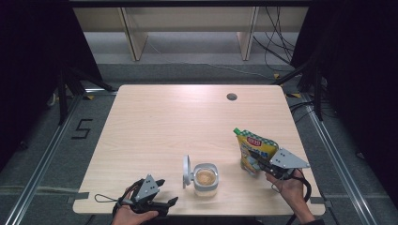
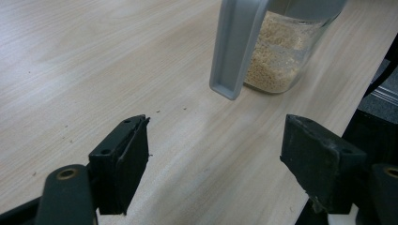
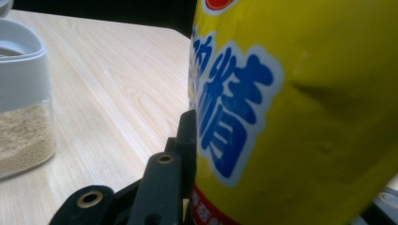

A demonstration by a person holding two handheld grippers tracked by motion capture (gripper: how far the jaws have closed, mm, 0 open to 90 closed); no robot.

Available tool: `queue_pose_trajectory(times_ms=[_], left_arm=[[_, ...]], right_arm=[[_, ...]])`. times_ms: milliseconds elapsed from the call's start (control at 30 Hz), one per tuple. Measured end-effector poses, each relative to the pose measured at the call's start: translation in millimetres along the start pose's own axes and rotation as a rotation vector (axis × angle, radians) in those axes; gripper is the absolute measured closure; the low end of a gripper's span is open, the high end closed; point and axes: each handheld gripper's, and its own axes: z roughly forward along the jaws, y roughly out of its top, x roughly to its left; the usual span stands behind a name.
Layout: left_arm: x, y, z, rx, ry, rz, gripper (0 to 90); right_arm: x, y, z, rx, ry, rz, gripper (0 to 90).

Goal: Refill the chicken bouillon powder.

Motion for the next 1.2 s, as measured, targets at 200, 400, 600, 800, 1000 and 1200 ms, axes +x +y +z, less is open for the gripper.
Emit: queue_pose_trajectory(times_ms=[200, 400, 600, 800, 1000, 1200], left_arm=[[1.4, 0.5, -1.3, 0.010, 0.001, 0.018, 23.0], [1.1, 0.4, -1.7, 0.007, -0.002, 0.010, 23.1], [1.2, 0.4, -2.1, 0.005, -0.001, 0.010, 23.1], [-0.3, -0.2, -1.9, 0.003, 0.000, -0.022, 23.1], [1.0, 0.3, -2.0, 0.004, -0.001, 0.007, 23.1], [-0.5, -0.4, -1.8, 0.003, 0.000, -0.023, 23.1]], right_arm=[[-4.7, -7.5, 2.8, -0.013, -0.031, 0.060, 72.5], [-7.5, -11.2, 0.4, -0.030, -0.047, 0.075, 72.5], [-5.0, -14.1, -5.2, -0.014, -0.027, 0.122, 72.2], [-5.0, -17.6, -10.0, -0.016, -0.039, 0.141, 71.0], [-4.5, -18.8, -12.3, -0.028, -0.031, 0.150, 69.4], [-3.5, -17.3, -16.2, -0.029, -0.055, 0.158, 65.7]])
